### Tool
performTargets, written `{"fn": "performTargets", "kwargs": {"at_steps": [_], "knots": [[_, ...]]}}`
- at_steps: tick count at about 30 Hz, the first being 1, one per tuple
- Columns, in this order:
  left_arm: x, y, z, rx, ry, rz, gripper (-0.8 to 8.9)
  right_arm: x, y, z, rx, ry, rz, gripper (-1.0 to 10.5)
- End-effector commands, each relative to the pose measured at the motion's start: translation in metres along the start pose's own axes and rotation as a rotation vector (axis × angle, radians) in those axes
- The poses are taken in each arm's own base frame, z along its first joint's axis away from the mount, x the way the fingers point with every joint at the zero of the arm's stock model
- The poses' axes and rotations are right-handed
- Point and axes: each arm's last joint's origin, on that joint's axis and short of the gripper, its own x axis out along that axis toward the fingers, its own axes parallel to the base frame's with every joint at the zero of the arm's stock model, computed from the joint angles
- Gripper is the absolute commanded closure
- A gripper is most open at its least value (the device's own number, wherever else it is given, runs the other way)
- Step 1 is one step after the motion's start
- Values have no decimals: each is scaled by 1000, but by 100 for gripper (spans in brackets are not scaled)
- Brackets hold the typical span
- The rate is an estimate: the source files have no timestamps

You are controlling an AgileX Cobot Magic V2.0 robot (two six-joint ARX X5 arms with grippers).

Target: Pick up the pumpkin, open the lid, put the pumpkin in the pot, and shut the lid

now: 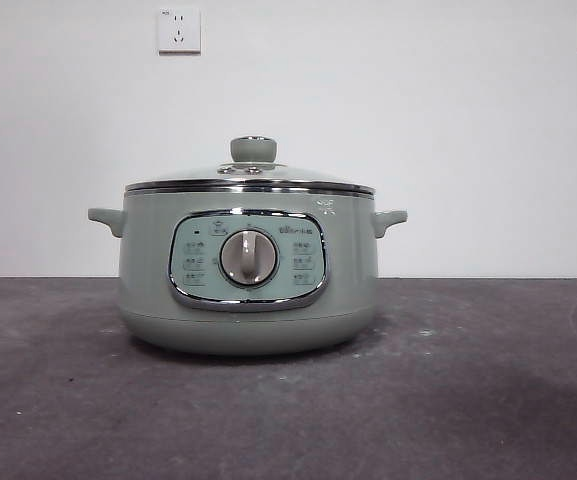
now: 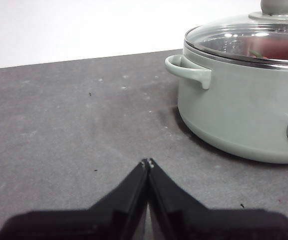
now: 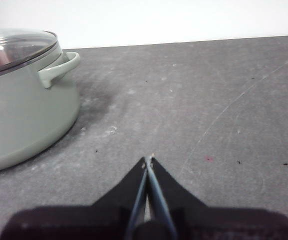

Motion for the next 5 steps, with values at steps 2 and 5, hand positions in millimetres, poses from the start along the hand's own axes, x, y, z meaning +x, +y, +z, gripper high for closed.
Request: {"fn": "performTargets", "kwargs": {"at_steps": [2, 5], "knots": [[1, 0, -5, -14, 12, 3, 817, 1, 0, -4, 9, 8, -2, 947], [1, 0, -5, -14, 12, 3, 817, 1, 0, -4, 9, 7, -2, 947]]}}
